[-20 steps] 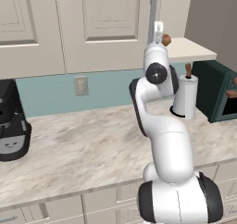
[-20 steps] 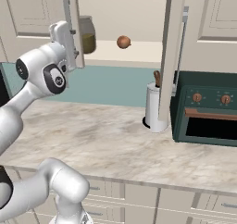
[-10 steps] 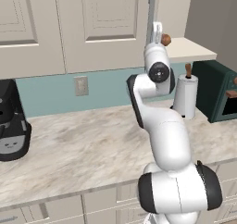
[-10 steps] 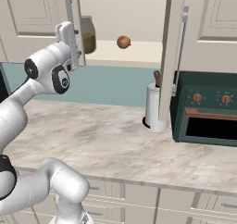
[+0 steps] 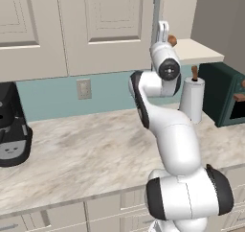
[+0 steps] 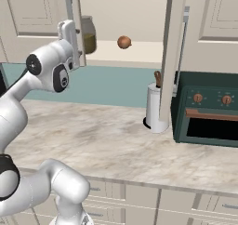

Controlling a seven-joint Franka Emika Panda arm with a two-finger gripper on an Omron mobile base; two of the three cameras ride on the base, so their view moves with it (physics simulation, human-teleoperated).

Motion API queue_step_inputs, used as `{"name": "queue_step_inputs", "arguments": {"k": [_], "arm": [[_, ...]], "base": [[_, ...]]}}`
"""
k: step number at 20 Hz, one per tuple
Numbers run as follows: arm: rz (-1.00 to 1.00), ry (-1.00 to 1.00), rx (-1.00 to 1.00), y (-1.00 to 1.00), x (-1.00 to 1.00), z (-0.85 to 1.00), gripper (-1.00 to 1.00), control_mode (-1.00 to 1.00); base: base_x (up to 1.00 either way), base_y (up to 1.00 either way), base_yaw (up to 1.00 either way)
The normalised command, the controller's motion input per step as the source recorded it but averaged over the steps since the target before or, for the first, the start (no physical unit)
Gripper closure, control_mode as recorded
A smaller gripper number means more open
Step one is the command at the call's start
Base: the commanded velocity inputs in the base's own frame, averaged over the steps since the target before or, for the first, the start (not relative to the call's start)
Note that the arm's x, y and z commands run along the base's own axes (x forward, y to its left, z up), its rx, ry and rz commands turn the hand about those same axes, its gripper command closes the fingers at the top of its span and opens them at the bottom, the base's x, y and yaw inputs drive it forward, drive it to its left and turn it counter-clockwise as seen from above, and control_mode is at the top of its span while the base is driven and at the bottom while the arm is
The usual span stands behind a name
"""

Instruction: Pick the jar and jar from the dining table and place them in the open cabinet. Close the cabinet after placing the objects.

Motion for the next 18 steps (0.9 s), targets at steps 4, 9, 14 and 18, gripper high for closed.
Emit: {"name": "queue_step_inputs", "arguments": {"k": [4, 9, 14, 18], "arm": [[0.02, 0.0, 0.0, 0.0, 0.2, 0.0, -1.0, -1.0], [0.01, 0.0, 0.0, 0.0, 0.06, 0.0, -1.0, -1.0], [0.0, 0.0, 0.0, -0.02, 0.01, 0.0, -1.0, -1.0], [0.0, 0.0, 0.01, -0.12, 0.0, 0.0, -1.0, -1.0]], "base": [[0.0, 0.0, 0.0], [0.0, 0.0, 0.0], [0.0, 0.0, 0.0], [0.0, 0.0, 0.0]]}}
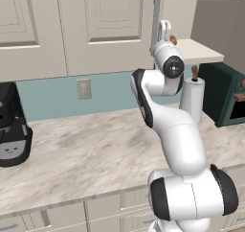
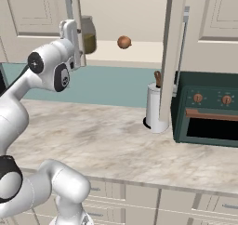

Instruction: Pick the jar and jar from the dining table and place them in the open cabinet. Close the cabinet after placing the objects.

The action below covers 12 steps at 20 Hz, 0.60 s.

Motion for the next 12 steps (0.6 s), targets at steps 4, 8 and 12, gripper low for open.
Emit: {"name": "queue_step_inputs", "arguments": {"k": [4, 8, 12], "arm": [[0.0, 0.0, 0.02, -0.25, 0.0, 0.0, -1.0, -1.0], [0.0, 0.0, 0.04, -0.26, 0.0, 0.0, -1.0, -1.0], [0.0, 0.0, 0.03, -0.23, -0.01, 0.0, -1.0, -1.0]], "base": [[0.0, 0.0, 0.0], [0.0, 0.0, 0.0], [0.0, 0.0, 0.0]]}}
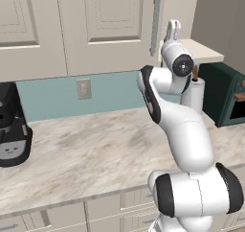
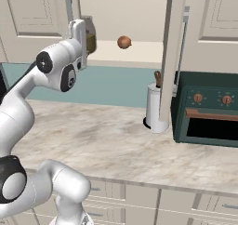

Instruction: Pick the jar and jar from the dining table and place them in the open cabinet. Close the cabinet after placing the objects.

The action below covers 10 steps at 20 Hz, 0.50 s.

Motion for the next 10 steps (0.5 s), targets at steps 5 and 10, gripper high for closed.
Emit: {"name": "queue_step_inputs", "arguments": {"k": [5, 10], "arm": [[0.0, 0.0, 0.0, -0.1, -0.28, 0.04, -1.0, -1.0], [0.0, 0.0, 0.0, -0.01, -0.51, 0.21, -1.0, -1.0]], "base": [[0.0, 0.0, 0.0], [0.0, 0.0, 0.0]]}}
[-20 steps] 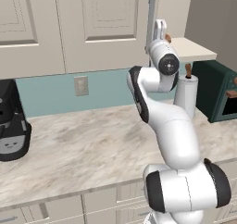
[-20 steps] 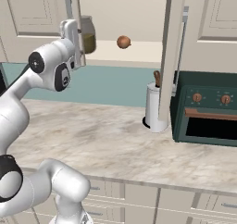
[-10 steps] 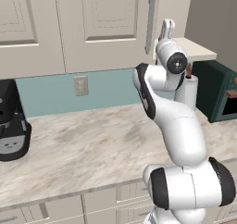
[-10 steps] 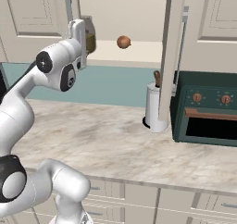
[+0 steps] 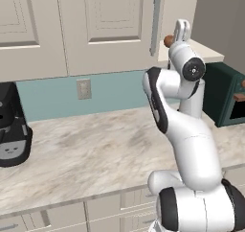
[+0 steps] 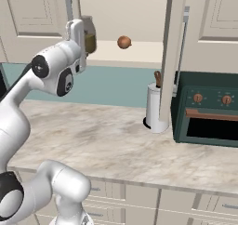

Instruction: Pick the jar and jar from the dining table and place them in the open cabinet. Close the cabinet after placing the objects.

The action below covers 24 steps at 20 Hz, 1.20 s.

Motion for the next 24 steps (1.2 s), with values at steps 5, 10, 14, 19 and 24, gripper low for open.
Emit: {"name": "queue_step_inputs", "arguments": {"k": [5, 10, 14, 19, 24], "arm": [[0.0, 0.03, 0.0, -0.01, -0.62, 0.21, -1.0, -1.0], [0.0, 0.11, 0.0, 0.0, -0.65, 0.1, -1.0, -1.0], [0.0, 0.12, 0.0, 0.0, -0.55, 0.06, -1.0, -1.0], [0.0, 0.1, 0.0, -0.02, -0.47, 0.09, -1.0, -1.0], [0.0, 0.1, 0.0, -0.04, -0.44, 0.08, -1.0, -1.0]], "base": [[0.0, 0.0, 0.0], [0.0, 0.0, 0.0], [0.0, 0.0, 0.0], [0.0, 0.0, 0.0], [0.0, 0.0, 0.0]]}}
